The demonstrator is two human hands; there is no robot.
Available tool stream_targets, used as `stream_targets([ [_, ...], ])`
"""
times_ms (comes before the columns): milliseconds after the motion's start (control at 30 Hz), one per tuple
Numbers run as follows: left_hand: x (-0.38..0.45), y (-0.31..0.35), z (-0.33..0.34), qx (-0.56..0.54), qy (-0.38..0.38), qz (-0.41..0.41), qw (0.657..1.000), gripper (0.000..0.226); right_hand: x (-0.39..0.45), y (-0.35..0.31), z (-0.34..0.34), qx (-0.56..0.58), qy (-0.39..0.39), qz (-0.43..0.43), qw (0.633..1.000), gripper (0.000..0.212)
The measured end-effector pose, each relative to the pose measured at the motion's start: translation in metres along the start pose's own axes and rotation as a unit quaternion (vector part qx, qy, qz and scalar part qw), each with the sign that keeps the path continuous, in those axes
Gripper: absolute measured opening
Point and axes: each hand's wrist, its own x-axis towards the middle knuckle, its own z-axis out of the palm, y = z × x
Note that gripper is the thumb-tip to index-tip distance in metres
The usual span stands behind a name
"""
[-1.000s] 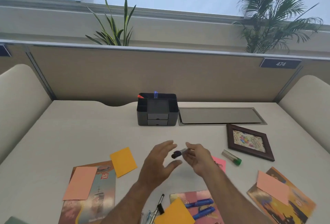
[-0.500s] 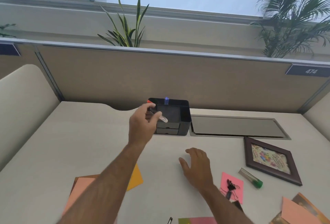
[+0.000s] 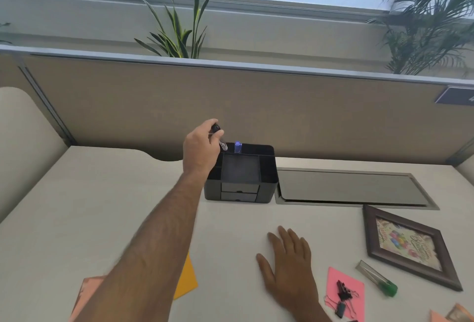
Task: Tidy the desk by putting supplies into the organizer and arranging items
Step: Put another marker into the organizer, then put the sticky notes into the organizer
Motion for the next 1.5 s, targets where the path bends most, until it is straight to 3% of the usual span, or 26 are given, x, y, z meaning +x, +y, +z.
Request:
stream_targets([
  [300,0.000,-0.018,0.025,0.125,-0.090,-0.028,0.988,0.035,-0.001,-0.001,-0.001,-0.014,0.002,-0.004,1.000,0.057],
  [467,-0.001,-0.019,0.029,0.263,-0.125,0.003,0.957,0.027,-0.001,-0.002,-0.003,-0.014,-0.006,-0.002,1.000,0.058],
  [600,-0.005,-0.022,0.028,0.325,-0.170,0.011,0.930,0.039,-0.002,-0.003,-0.007,-0.007,-0.006,0.001,1.000,0.058],
  [700,-0.008,-0.025,0.018,0.305,-0.208,-0.004,0.929,0.051,-0.001,-0.004,-0.009,-0.008,-0.015,0.004,1.000,0.058],
  [767,-0.014,-0.029,0.006,0.278,-0.187,-0.003,0.942,0.053,-0.001,-0.005,-0.010,-0.005,-0.018,0.007,1.000,0.058],
  [867,-0.030,-0.036,-0.020,0.219,-0.133,-0.026,0.966,0.045,-0.001,-0.006,-0.012,-0.006,-0.019,0.009,1.000,0.058],
  [967,-0.053,-0.047,-0.049,0.151,-0.151,-0.108,0.971,0.037,-0.001,-0.008,-0.014,-0.010,-0.037,0.018,0.999,0.060],
  [1033,-0.071,-0.054,-0.070,0.142,-0.208,-0.163,0.954,0.033,-0.002,-0.010,-0.016,-0.016,-0.043,0.022,0.999,0.061],
  [1167,-0.107,-0.068,-0.103,0.194,-0.305,-0.197,0.911,0.035,-0.002,-0.016,-0.017,-0.040,-0.061,0.032,0.997,0.068],
  [1333,-0.145,-0.078,-0.127,0.265,-0.442,-0.210,0.831,0.075,-0.002,-0.022,-0.019,-0.061,-0.083,0.052,0.993,0.080],
  [1433,-0.161,-0.075,-0.128,0.327,-0.449,-0.170,0.814,0.087,-0.003,-0.026,-0.021,-0.077,-0.092,0.053,0.991,0.075],
  [1500,-0.167,-0.075,-0.126,0.326,-0.439,-0.172,0.820,0.088,-0.004,-0.030,-0.023,-0.070,-0.127,0.069,0.987,0.065],
])
